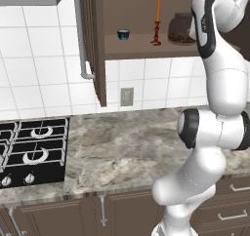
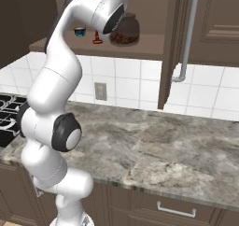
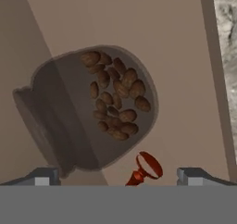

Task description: Pick the jar and candle from the dining table and place them in the open cabinet. Close the cabinet after placing the objects.

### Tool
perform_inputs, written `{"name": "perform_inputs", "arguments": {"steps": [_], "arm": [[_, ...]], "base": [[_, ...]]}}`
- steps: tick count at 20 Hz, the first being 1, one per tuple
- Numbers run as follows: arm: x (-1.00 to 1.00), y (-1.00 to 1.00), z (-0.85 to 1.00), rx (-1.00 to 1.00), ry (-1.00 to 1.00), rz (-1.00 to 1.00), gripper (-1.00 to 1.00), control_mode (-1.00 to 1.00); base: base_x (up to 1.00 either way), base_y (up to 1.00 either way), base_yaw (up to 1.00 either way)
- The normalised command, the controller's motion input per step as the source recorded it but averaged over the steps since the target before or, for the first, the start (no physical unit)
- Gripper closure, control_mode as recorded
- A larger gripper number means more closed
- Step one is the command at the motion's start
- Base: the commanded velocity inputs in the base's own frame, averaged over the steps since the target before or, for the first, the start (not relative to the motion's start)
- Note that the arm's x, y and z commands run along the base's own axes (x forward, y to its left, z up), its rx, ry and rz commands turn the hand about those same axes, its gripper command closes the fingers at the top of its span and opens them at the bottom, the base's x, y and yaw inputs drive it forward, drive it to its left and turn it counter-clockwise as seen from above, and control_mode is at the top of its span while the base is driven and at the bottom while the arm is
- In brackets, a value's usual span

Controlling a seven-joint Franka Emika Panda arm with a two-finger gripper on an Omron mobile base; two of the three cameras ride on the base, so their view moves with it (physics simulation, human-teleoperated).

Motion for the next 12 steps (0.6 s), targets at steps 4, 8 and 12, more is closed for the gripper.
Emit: {"name": "perform_inputs", "arguments": {"steps": [4, 8, 12], "arm": [[0.01, 0.01, 0.18, 0.11, 0.0, 0.0, -1.0, -1.0], [-0.16, 0.02, 0.06, 0.14, 0.0, 0.0, -1.0, -1.0], [-0.25, 0.01, 0.03, 0.16, 0.0, 0.0, -1.0, -1.0]], "base": [[0.0, 0.0, 0.0], [0.0, 0.0, 0.0], [0.0, 0.0, 0.0]]}}
